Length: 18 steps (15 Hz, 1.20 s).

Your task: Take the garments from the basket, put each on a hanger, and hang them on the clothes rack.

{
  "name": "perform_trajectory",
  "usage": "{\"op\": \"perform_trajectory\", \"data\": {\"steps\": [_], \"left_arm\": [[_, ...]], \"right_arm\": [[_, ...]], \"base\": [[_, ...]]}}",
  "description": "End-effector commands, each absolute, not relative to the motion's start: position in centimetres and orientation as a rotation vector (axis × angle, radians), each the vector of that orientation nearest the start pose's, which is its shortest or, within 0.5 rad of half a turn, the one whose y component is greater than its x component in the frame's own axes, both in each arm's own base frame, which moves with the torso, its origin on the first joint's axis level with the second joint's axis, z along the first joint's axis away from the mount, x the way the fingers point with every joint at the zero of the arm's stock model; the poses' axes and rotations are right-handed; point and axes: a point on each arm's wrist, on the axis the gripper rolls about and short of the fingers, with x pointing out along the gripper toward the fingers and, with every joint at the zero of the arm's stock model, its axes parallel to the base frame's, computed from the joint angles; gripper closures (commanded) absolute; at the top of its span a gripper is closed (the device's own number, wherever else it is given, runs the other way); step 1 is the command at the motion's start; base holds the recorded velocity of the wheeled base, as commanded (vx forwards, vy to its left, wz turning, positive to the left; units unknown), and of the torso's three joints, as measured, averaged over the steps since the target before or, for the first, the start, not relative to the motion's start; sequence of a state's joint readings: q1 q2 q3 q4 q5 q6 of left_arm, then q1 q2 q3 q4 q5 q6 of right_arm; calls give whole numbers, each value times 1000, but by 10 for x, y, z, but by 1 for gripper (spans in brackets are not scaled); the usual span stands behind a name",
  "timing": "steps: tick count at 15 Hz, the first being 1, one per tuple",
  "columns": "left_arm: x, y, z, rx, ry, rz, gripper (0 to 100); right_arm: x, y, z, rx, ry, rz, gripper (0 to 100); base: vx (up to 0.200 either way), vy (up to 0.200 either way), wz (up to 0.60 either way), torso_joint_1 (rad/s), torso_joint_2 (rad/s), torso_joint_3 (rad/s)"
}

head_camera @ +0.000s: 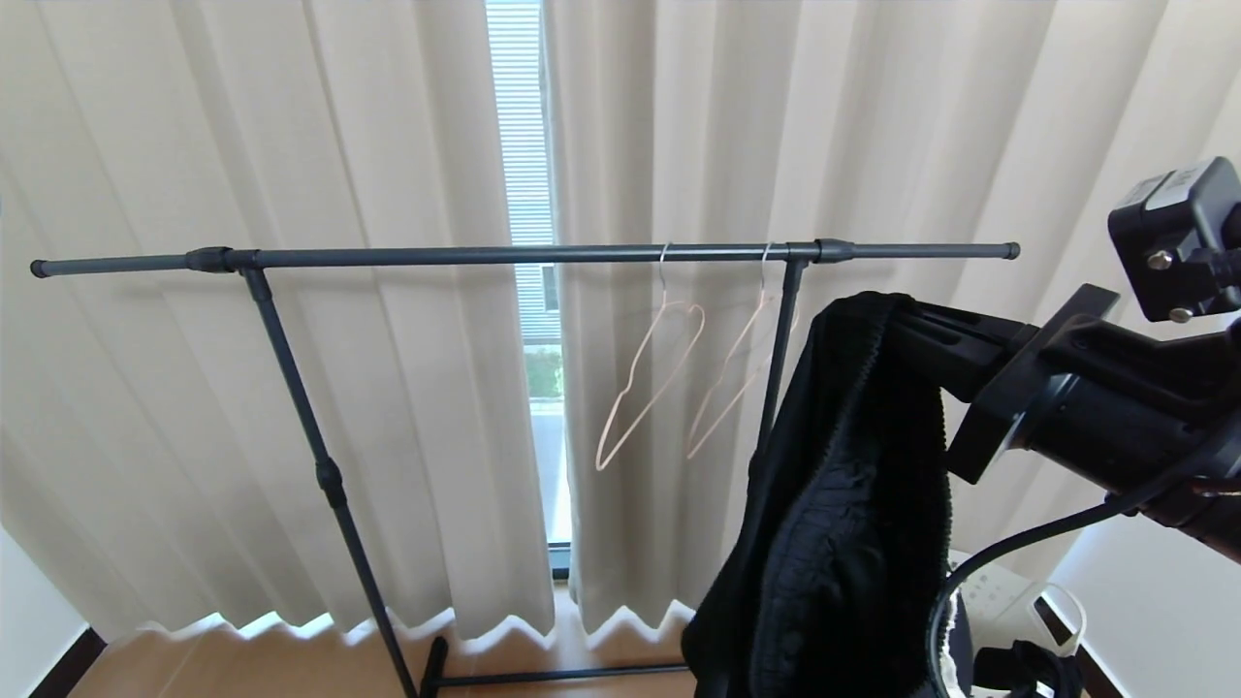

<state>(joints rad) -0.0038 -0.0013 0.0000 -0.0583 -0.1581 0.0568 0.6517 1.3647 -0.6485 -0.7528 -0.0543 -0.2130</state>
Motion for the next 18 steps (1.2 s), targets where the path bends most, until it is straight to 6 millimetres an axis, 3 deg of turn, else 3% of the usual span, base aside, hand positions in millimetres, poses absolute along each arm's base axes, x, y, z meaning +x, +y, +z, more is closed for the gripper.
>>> {"op": "perform_trajectory", "data": {"steps": [1, 5, 7, 8, 10, 11, 12, 13, 15, 18], "left_arm": [[-23, -3, 81, 67, -62, -162, 0], [-21, -4, 81, 98, -28, -163, 0], [-6, -4, 86, 96, 163, -184, 0], [2, -4, 97, 86, 219, -211, 0], [46, -9, 138, -31, 400, -369, 0], [55, -10, 144, -58, 428, -381, 0], [105, -27, 173, -257, 568, -441, 0], [130, -41, 189, -365, 618, -464, 0], [183, -80, 199, -403, 730, -535, 0], [209, -124, 192, -355, 810, -642, 0]], "right_arm": [[178, 134, 239, -197, -95, 591, 100], [177, 131, 228, -293, -89, 583, 100], [176, 137, 224, -333, -96, 608, 100], [174, 144, 221, -337, -88, 632, 100], [179, 164, 212, -359, -41, 617, 100], [182, 168, 212, -360, -36, 602, 100], [194, 179, 213, -356, -22, 546, 100], [204, 188, 217, -352, -29, 537, 100], [228, 203, 222, -314, 15, 498, 100], [249, 210, 217, -185, 116, 427, 100]], "base": [[0, 0, 0, 0, 0, 0], [0, 0, 0, 0, 0, 0], [0, 0, 0, 0, 0, 0], [0, 0, 0, 0, 0, 0], [0, 0, 0, 0, 0, 0], [0, 0, 0, 0, 0, 0], [0, 0, 0, 0, 0, 0], [0, 0, 0, 0, 0, 0], [0, 0, 0, 0, 0, 0], [0, 0, 0, 0, 0, 0]]}}
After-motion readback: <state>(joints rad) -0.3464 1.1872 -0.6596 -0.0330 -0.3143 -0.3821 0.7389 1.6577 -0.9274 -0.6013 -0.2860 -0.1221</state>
